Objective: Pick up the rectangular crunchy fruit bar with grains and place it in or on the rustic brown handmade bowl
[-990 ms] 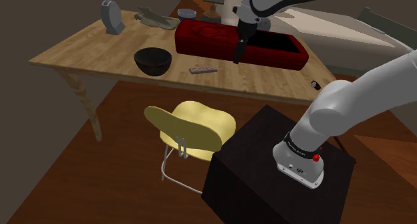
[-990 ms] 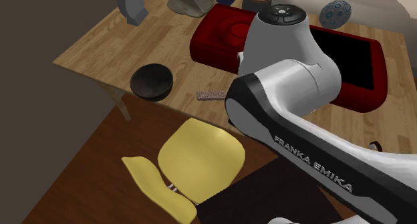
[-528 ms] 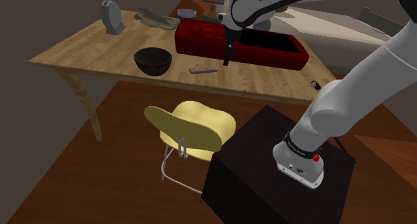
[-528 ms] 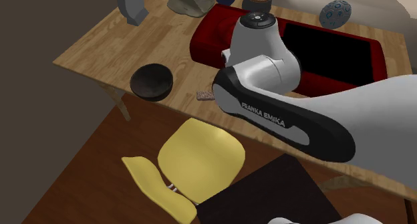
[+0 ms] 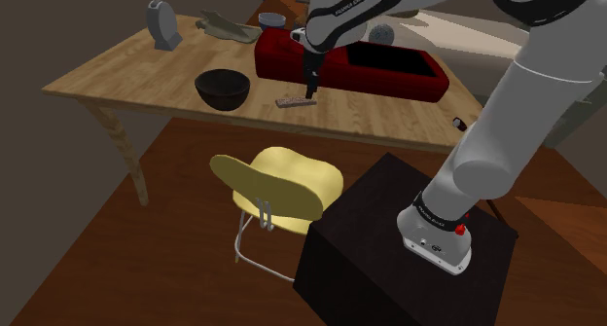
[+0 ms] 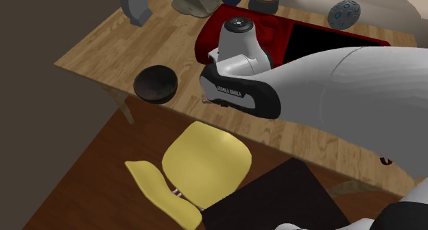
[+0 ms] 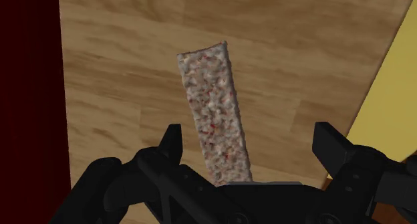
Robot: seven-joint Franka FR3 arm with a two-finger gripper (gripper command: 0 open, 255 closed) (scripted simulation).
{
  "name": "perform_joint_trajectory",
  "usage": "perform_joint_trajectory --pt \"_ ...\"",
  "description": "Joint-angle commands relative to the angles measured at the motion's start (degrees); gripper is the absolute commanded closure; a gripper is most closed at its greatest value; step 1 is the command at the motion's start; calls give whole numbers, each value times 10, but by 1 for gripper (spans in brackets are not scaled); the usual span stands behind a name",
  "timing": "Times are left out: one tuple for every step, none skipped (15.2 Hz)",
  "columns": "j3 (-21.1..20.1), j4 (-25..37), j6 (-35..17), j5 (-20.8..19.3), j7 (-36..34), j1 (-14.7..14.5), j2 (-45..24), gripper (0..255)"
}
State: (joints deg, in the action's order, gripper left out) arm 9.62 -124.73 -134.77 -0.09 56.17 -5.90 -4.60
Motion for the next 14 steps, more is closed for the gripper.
perform_joint_trajectory --pt "-5 30 -20 12 45 0 -44 0" --pt "-9 45 -25 16 63 1 -62 0" --pt "-10 43 -32 18 63 2 -67 0" --pt "-10 42 -38 19 64 3 -73 0" --pt "-10 41 -44 20 65 3 -78 0" --pt "-11 41 -51 21 66 4 -84 0" --pt "-11 40 -57 23 67 4 -90 0" --pt "-12 39 -64 24 68 4 -96 0" --pt "-12 39 -70 26 69 5 -101 0" --pt "-13 39 -73 26 70 5 -105 0" --pt "-13 39 -73 26 70 5 -105 0" --pt "-13 39 -73 26 70 5 -105 0" --pt "-13 39 -73 26 70 5 -105 0" --pt "-13 39 -73 26 70 5 -105 0"
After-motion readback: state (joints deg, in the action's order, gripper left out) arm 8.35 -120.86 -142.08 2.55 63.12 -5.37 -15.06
